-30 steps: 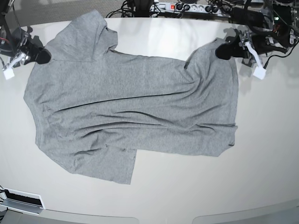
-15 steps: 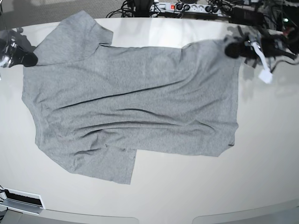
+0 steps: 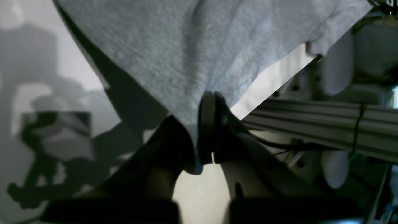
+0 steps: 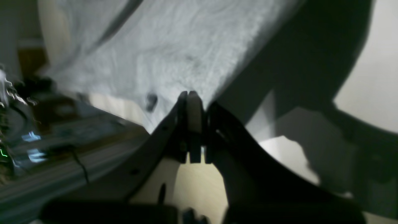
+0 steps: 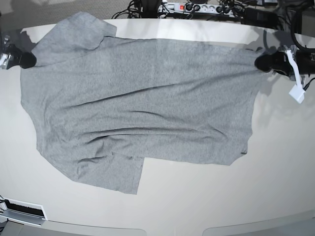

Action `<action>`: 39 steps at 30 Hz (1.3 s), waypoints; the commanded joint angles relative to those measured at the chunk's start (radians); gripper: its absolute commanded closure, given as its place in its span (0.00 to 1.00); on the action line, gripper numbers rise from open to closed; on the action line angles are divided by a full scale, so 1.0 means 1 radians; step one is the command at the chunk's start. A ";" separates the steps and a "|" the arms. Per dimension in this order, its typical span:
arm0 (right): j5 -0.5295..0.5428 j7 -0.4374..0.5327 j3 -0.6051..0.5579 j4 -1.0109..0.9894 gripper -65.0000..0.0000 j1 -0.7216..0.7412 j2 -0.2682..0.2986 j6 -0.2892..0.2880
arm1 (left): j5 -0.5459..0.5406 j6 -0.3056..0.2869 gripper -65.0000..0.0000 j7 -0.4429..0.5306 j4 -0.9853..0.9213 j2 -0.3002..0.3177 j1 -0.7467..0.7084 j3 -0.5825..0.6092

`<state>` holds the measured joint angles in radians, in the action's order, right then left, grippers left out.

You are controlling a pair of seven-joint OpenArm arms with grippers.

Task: Layout the t-shirt on the table in an organized manner, then fold the t-shirt properly
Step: 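Pull the shoulder corners apart with both grippers to straighten the shirt, then fold the shoulder edge over the shirt body with both grippers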

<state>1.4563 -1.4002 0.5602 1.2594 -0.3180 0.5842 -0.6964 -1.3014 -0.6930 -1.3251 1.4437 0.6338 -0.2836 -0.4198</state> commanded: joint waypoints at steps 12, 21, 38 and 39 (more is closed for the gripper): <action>-0.240 0.033 0.009 0.410 1.00 -0.150 0.029 -0.002 | 0.074 -0.005 1.00 0.080 0.208 0.078 -0.113 -0.006; -0.273 0.034 0.009 0.496 1.00 -0.275 0.074 -0.002 | 0.085 -0.005 1.00 0.077 0.283 0.170 -0.222 -0.007; -0.306 0.034 0.011 0.676 1.00 -0.438 0.114 -0.002 | -0.002 -0.005 1.00 -0.052 0.298 0.314 -0.434 -0.007; -0.309 0.036 0.011 0.677 1.00 -0.438 0.114 -0.002 | -0.017 -0.005 1.00 -0.053 0.298 0.314 -0.433 -0.007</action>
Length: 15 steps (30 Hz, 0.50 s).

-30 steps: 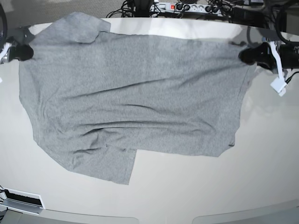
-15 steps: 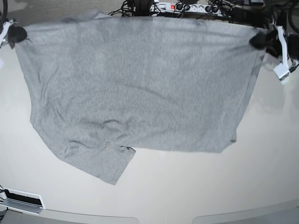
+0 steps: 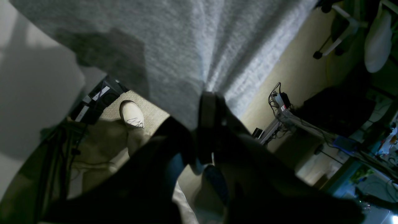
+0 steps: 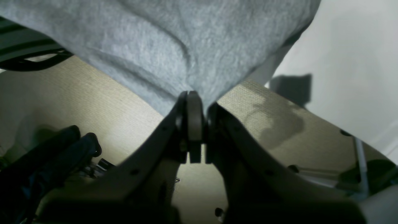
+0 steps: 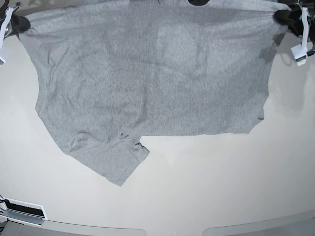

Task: Layout the t-shirt on the table in an organized manner, then fold the t-shirt properly
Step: 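Fold the shoulder edge over the shirt body with both grippers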

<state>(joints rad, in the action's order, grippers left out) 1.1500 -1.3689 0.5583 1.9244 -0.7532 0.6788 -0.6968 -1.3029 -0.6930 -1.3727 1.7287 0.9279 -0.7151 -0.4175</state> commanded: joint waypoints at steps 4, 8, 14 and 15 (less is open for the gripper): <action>-0.003 0.070 0.020 0.012 1.00 0.000 0.020 -0.001 | -0.072 -0.005 1.00 0.018 0.013 0.019 0.030 -0.010; -0.003 0.178 0.020 0.011 1.00 0.000 0.018 -0.001 | -0.039 -0.005 1.00 0.094 0.012 0.009 0.095 -0.009; -0.032 0.245 0.019 0.010 1.00 0.005 -0.003 -0.001 | 0.015 -0.005 1.00 0.127 0.012 -0.040 0.155 -0.009; -0.052 0.266 0.018 0.009 1.00 0.006 -0.006 -0.001 | 0.018 -0.005 1.00 0.128 0.012 -0.048 0.163 -0.009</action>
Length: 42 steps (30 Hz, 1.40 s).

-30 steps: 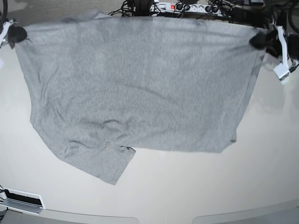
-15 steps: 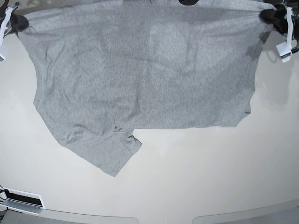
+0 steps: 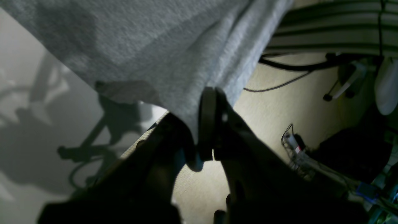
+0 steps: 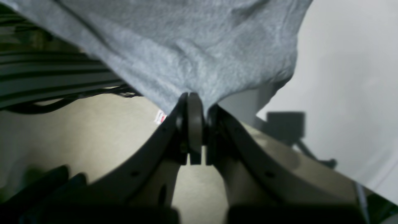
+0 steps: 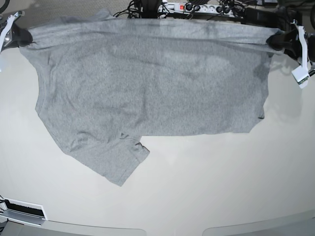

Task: Layout the t-shirt on the table in an organized manner, then fold the t-shirt properly
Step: 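Fold the shoulder edge over the shirt body with both grippers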

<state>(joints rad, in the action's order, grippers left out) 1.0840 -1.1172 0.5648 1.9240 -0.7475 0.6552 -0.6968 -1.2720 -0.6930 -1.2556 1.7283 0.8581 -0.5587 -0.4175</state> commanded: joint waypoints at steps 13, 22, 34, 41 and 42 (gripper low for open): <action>-0.176 0.135 0.007 -0.014 1.00 0.139 -0.129 -0.001 | 0.260 -0.005 1.00 0.210 0.012 -0.072 0.008 -0.009; -0.172 0.137 -0.003 -0.195 1.00 0.253 -0.129 -0.001 | 0.407 0.039 1.00 0.328 0.012 -0.077 0.009 -0.009; -0.172 0.134 -0.003 -0.227 1.00 0.323 -0.129 -0.001 | 0.491 0.039 1.00 0.364 0.008 -0.142 0.074 -0.009; -0.172 0.135 -0.003 -0.227 1.00 0.328 -0.129 -0.001 | 0.498 0.039 1.00 0.365 0.008 -0.141 0.097 -0.009; -0.173 0.137 -0.003 -0.227 1.00 0.332 -0.129 -0.001 | 0.499 0.039 1.00 0.365 0.008 -0.140 0.097 -0.009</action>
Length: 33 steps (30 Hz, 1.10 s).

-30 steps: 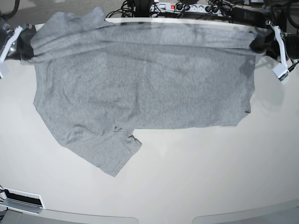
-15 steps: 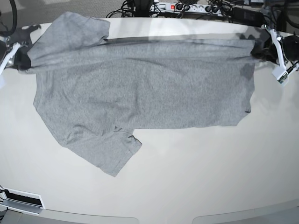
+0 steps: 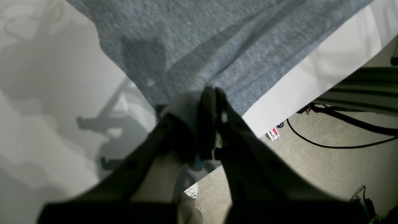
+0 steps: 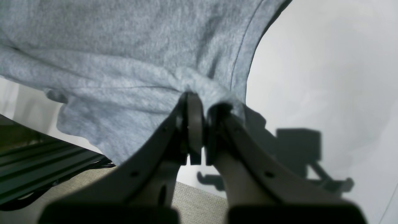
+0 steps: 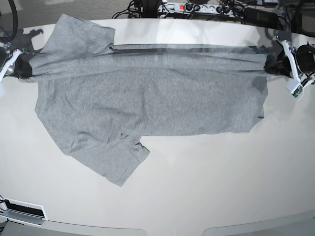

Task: Layout the t-shirt on the table in an organized manner, then fold the t-shirt properly
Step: 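Fold the shoulder edge over the shirt body with both grippers, then release the folded edge and reposition both grippers along the shirt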

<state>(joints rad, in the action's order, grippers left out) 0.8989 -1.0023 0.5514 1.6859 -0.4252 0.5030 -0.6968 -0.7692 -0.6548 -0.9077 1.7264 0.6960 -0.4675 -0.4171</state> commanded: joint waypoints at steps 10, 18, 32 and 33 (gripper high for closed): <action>-0.024 -0.050 0.013 0.011 0.50 0.107 0.032 0.050 | 0.135 0.148 0.45 0.021 0.010 0.025 0.067 -0.010; 0.294 -0.249 0.012 0.012 0.50 0.026 0.017 -0.001 | 0.129 0.151 0.45 0.021 0.010 0.024 0.066 -0.010; 0.057 -0.095 0.011 -0.061 0.46 -0.095 -0.200 0.013 | 0.077 0.151 0.45 0.021 0.010 0.019 0.066 -0.010; 0.034 -0.074 0.011 -0.082 0.46 -0.091 -0.201 0.024 | 0.077 0.151 0.45 0.021 0.010 0.019 0.066 -0.010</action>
<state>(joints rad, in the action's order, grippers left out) 0.9188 -1.0851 0.5541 1.5902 -0.5167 0.2848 -0.6724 -0.6804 -0.5045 -0.9009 1.7245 0.6956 -0.4068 -0.4175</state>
